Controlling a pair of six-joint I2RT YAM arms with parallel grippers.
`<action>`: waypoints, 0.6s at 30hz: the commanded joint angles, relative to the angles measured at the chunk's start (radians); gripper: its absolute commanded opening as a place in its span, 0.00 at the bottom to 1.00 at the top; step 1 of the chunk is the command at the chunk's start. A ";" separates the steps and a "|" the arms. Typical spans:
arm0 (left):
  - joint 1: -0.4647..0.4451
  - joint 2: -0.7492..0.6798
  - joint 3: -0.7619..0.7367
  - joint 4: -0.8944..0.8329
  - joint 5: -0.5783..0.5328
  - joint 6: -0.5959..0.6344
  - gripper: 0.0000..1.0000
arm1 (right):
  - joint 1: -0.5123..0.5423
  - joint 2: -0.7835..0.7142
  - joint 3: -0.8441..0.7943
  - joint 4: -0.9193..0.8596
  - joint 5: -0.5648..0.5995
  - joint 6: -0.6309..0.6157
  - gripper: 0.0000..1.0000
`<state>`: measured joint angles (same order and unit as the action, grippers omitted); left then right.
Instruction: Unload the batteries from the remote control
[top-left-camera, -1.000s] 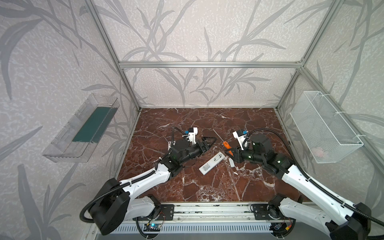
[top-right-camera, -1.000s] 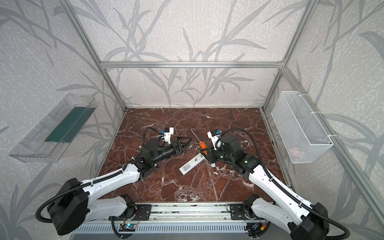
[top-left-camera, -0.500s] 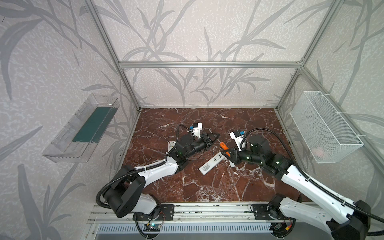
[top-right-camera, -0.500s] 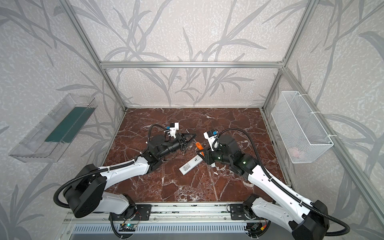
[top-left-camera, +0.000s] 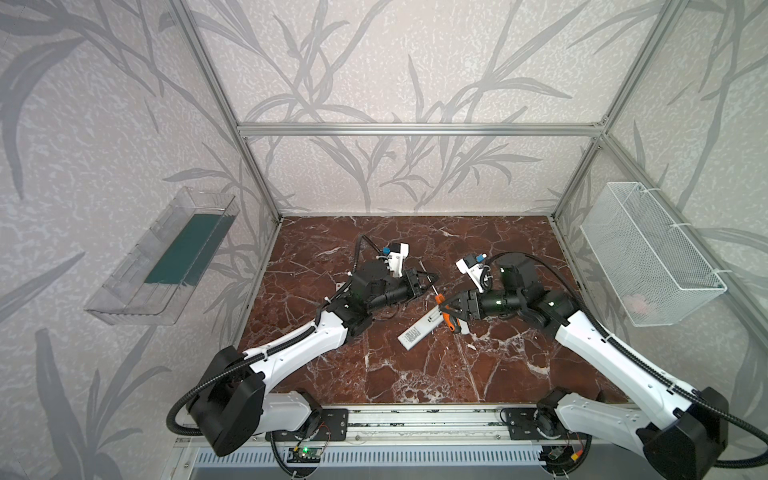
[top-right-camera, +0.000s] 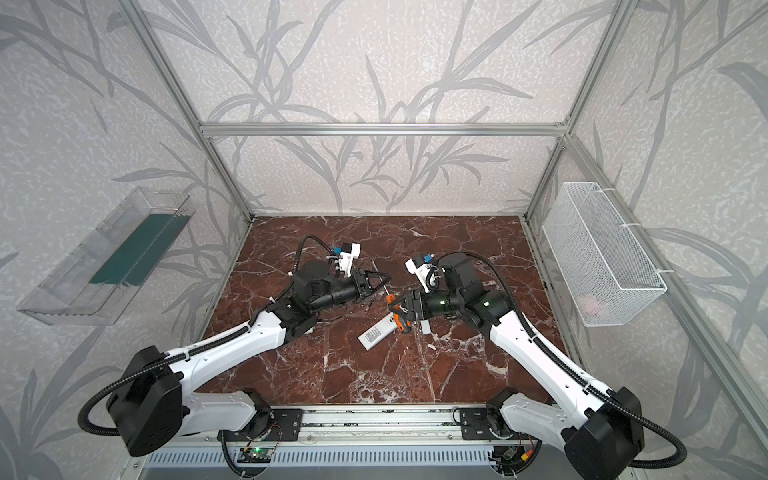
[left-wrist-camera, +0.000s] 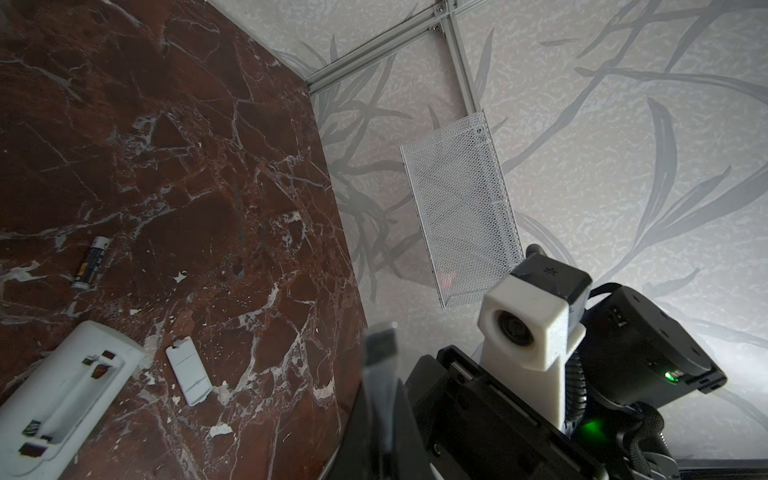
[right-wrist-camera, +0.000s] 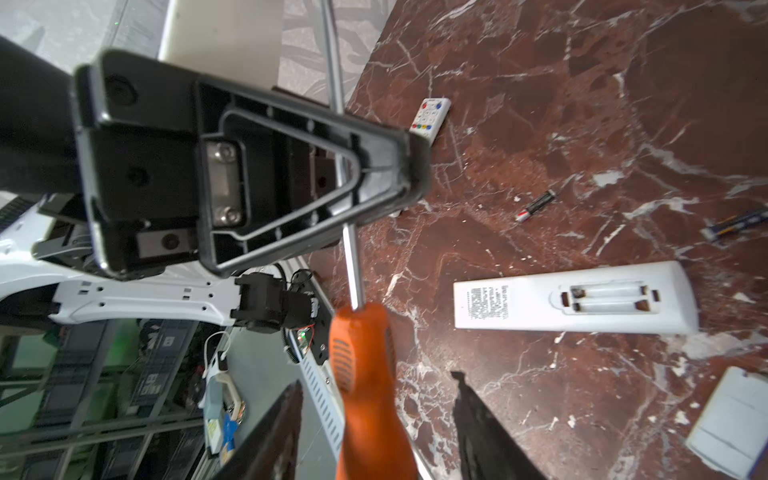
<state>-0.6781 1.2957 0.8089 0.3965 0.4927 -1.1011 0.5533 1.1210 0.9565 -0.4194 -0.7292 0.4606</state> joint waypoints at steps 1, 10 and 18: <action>0.008 -0.010 0.027 -0.034 0.045 0.036 0.00 | -0.001 0.017 0.032 -0.055 -0.126 -0.015 0.57; 0.009 0.006 0.029 -0.018 0.070 0.024 0.00 | 0.032 0.079 0.031 -0.096 -0.107 -0.045 0.48; 0.017 -0.008 0.034 -0.069 0.069 0.053 0.00 | 0.040 0.101 0.029 -0.114 -0.106 -0.052 0.16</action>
<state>-0.6712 1.3037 0.8097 0.3222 0.5617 -1.0698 0.5858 1.2217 0.9695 -0.4995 -0.8211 0.4149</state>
